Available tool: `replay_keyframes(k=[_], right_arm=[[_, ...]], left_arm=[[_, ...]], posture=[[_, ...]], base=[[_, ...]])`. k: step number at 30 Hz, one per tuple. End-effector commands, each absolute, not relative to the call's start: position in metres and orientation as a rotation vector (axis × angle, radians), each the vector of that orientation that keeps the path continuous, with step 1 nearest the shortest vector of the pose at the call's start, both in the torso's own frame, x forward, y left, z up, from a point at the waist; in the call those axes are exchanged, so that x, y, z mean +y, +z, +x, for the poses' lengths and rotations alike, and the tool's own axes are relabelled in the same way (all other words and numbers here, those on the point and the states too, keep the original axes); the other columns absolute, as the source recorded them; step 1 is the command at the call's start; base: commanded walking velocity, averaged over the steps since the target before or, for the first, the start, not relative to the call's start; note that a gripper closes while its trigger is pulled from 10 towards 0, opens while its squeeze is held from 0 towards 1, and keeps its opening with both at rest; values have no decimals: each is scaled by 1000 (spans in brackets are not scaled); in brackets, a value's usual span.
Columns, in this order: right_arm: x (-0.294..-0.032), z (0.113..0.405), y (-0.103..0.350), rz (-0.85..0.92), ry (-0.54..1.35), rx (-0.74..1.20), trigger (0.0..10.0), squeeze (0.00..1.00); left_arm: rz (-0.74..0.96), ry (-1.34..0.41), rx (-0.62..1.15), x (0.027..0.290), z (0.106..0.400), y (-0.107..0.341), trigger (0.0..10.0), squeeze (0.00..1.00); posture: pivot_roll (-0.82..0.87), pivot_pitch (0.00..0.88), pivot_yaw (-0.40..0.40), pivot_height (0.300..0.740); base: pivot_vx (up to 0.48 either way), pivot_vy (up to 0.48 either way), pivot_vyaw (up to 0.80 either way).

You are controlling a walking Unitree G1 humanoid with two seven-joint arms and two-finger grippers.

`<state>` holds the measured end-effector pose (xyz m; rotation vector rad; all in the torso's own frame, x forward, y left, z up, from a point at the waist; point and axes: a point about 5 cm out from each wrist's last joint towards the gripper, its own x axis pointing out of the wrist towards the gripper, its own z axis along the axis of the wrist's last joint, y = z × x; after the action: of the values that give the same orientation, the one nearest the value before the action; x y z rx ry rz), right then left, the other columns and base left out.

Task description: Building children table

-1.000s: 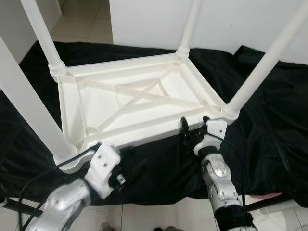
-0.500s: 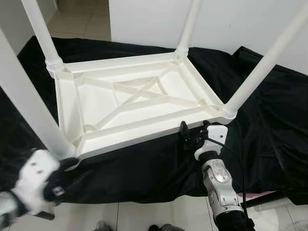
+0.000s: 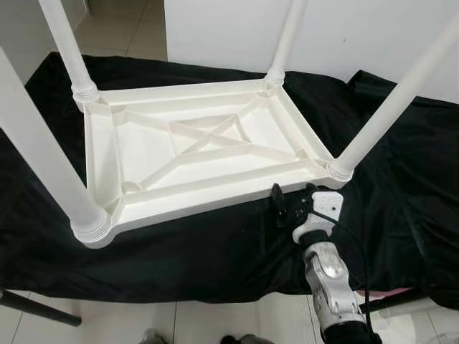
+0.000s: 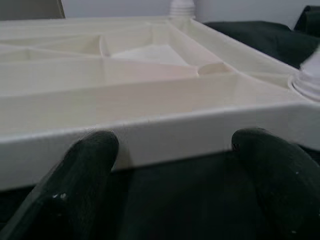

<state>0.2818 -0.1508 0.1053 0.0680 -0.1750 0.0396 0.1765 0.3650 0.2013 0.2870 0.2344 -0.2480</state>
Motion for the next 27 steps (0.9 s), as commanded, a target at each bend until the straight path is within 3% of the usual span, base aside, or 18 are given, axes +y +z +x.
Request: replay_keyframes(k=[1,3,6,14,21,23,27], right_arm=[[-156,279,100,62,17,-152,10000,0],[-150,271,95,39,73,-140,10000,0],[-148,266,91,26,107,-127,10000,0],[-148,269,93,-2,99,-125,10000,0],[-145,280,94,-48,57,-102,10000,0],[-143,288,97,-59,42,-95,10000,0],[-140,295,100,-54,43,-99,10000,0]], left_arm=[[319,-203,222,371,178,202,10000,0],[314,-73,100,384,197,212,10000,0],[260,-13,-5,385,220,222,10000,0],[222,-71,-104,365,265,226,10000,0],[176,-182,-150,334,295,226,10000,0],[162,-280,-182,308,305,227,10000,0],[153,-357,-194,289,308,224,10000,0]], posture=[[115,156,-73,740],[112,156,-72,740],[104,155,-71,740],[75,155,-52,740],[60,151,-39,740],[57,145,-45,740],[58,142,-51,740]], base=[[0,0,0],[0,0,0],[0,0,0],[0,0,0],[0,0,0],[0,0,0],[0,0,0]])
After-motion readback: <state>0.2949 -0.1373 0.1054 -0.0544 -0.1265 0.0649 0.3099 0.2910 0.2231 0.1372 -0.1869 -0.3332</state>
